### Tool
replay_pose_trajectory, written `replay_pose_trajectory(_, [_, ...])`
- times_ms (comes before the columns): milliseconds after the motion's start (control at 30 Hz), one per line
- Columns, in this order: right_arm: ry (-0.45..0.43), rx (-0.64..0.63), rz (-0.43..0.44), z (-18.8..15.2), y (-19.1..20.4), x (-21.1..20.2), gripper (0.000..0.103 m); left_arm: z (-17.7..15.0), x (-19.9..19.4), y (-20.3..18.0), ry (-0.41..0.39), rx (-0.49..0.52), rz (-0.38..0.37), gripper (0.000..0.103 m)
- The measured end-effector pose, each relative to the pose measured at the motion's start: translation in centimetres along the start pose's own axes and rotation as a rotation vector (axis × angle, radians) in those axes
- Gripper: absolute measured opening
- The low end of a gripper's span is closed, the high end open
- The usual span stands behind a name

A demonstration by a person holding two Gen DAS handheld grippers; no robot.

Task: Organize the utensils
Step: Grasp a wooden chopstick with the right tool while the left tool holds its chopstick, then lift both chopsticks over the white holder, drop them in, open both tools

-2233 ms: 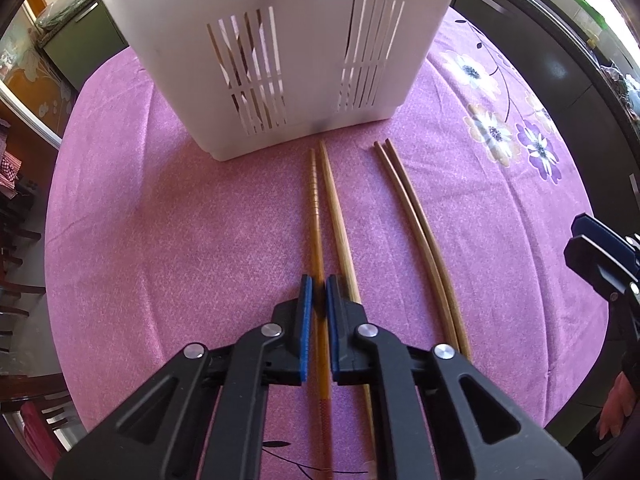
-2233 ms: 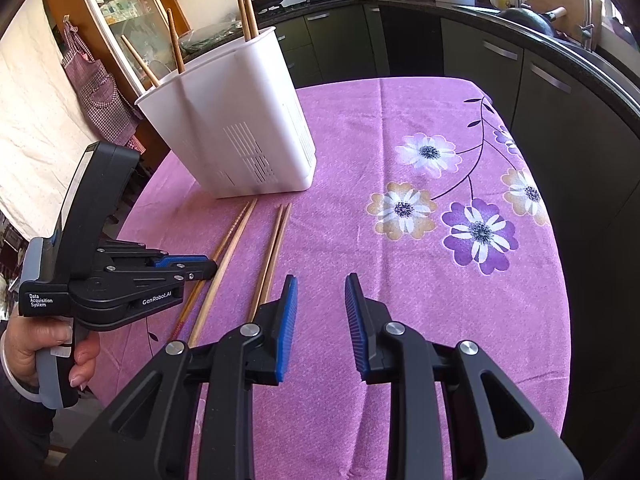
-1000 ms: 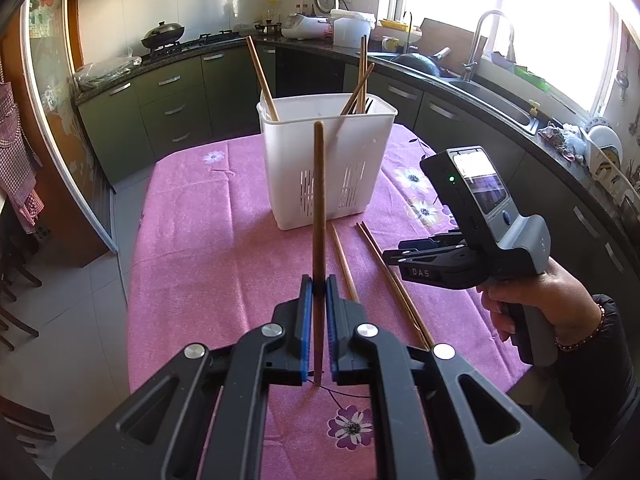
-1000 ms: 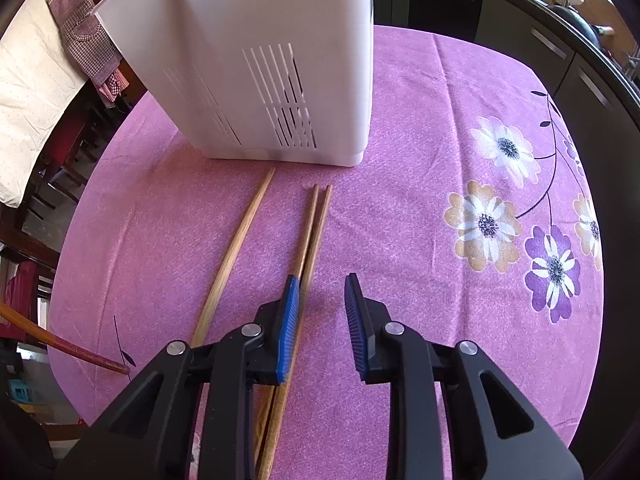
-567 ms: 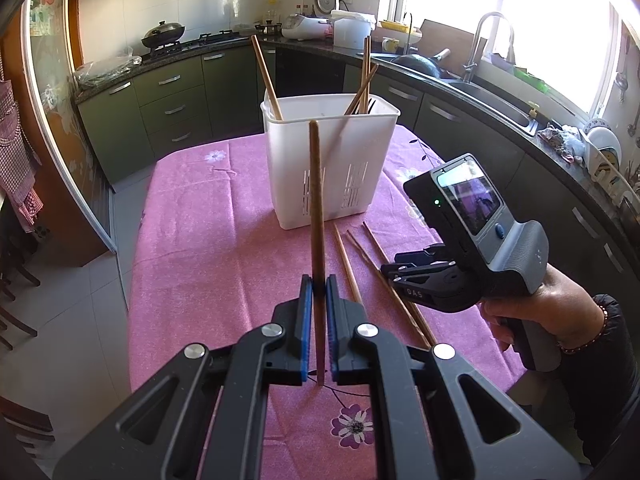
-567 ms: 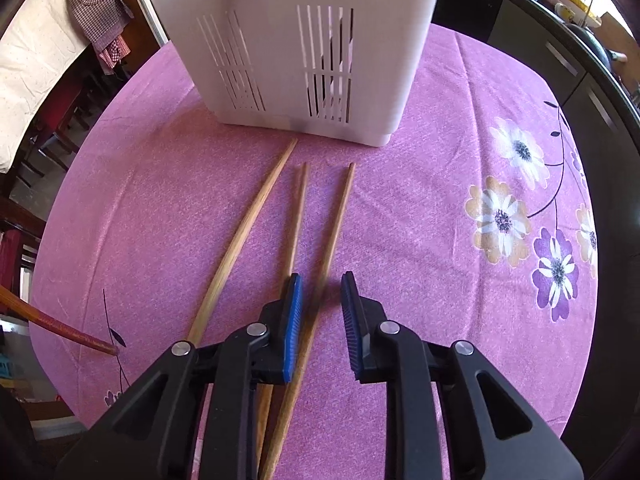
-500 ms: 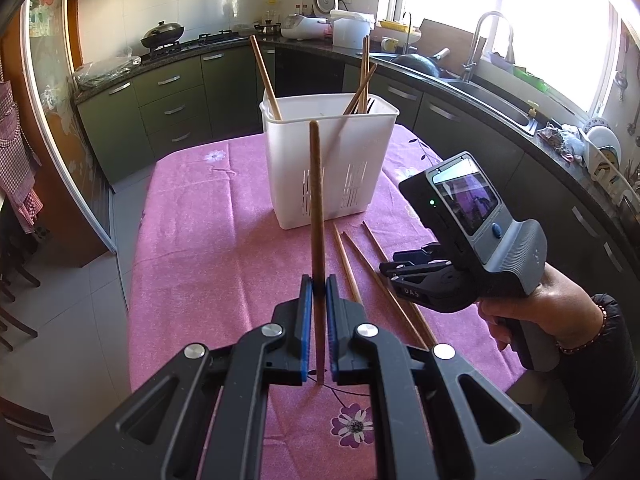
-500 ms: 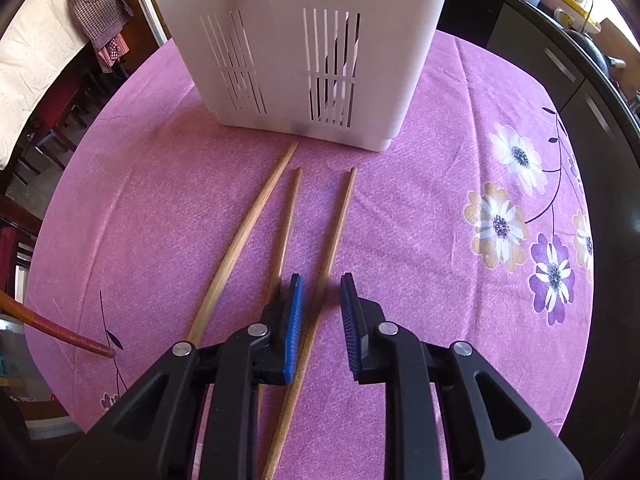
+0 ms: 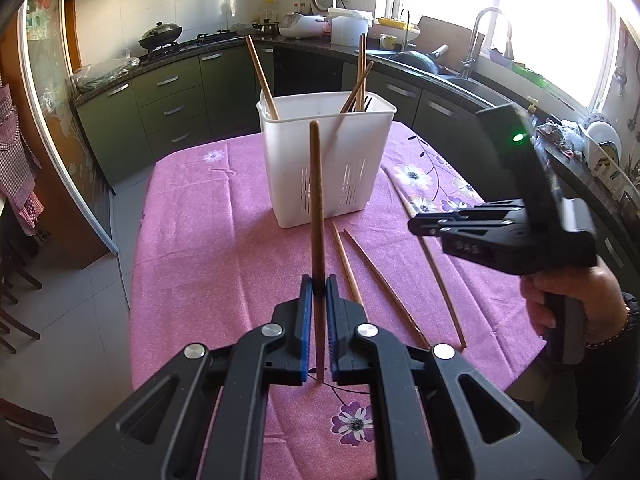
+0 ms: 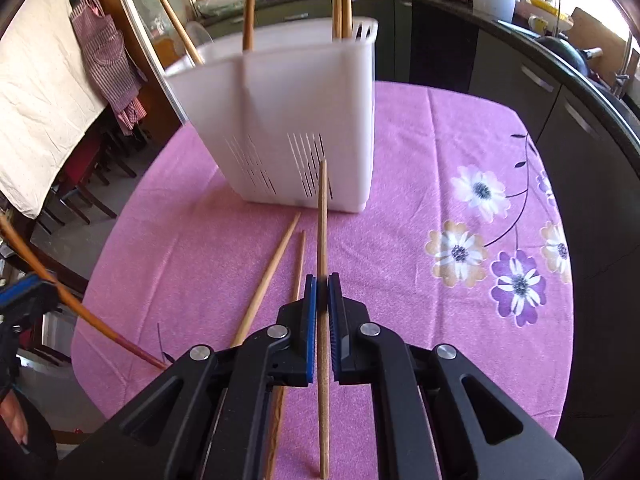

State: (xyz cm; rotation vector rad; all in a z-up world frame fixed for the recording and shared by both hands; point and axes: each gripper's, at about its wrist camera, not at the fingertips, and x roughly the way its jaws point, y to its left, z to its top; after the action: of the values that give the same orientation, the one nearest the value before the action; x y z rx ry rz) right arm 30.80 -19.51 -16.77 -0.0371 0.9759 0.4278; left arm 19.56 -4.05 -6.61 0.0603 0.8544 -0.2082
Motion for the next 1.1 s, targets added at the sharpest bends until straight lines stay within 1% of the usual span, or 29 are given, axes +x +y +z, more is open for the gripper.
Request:
replay_pose_trajectory(133, [-0.122, -0.014, 0.006, -1.0, 0.3, -5.2, 0.007, -0.1, 0.0, 0.0, 0.000, -0.001, 0.003, 0.007])
replay_pose_trajectory(233, [-0.165, -0.028, 0.019, -2.5, 0.6, -7.7, 0.007, -0.2, -0.1, -0.1, -0.002, 0.001, 0.002, 0.007])
replay_pose_trajectory(333, [-0.215, -0.034, 0.009, -4.2, 0.7, -9.8, 0.007, -0.4, -0.4, -0.2, -0.007, 0.007, 0.006, 0.007])
replay_pose_trajectory(400, [-0.235, -0.030, 0.024, -5.3, 0.9, -11.3, 0.007, -0.5, -0.6, -0.3, -0.009, 0.010, 0.006, 0.007])
replay_pose_trajectory(467, [-0.252, -0.034, 0.028, -7.2, 1.0, -12.3, 0.007, -0.8, -0.8, -0.4, -0.014, 0.011, 0.005, 0.007])
replay_pose_trajectory(600, [-0.273, -0.022, 0.031, -8.8, 0.5, -12.8, 0.007, -0.9, -1.3, -0.4, -0.022, 0.006, 0.009, 0.007])
replay_pose_trajectory(867, [-0.284, -0.019, 0.036, -9.5, 0.2, -13.0, 0.007, -0.8, -2.6, -1.1, -0.049, 0.021, 0.023, 0.007])
replay_pose_trajectory(967, [-0.285, -0.023, 0.039, -9.5, 0.2, -13.0, 0.007, -0.1, -3.2, -1.4, -0.062, 0.033, 0.029, 0.007])
replay_pose_trajectory(1100, [-0.285, -0.022, 0.040, -9.5, 0.1, -13.0, 0.007, 1.7, -4.1, -1.4, -0.070, 0.042, 0.018, 0.007])
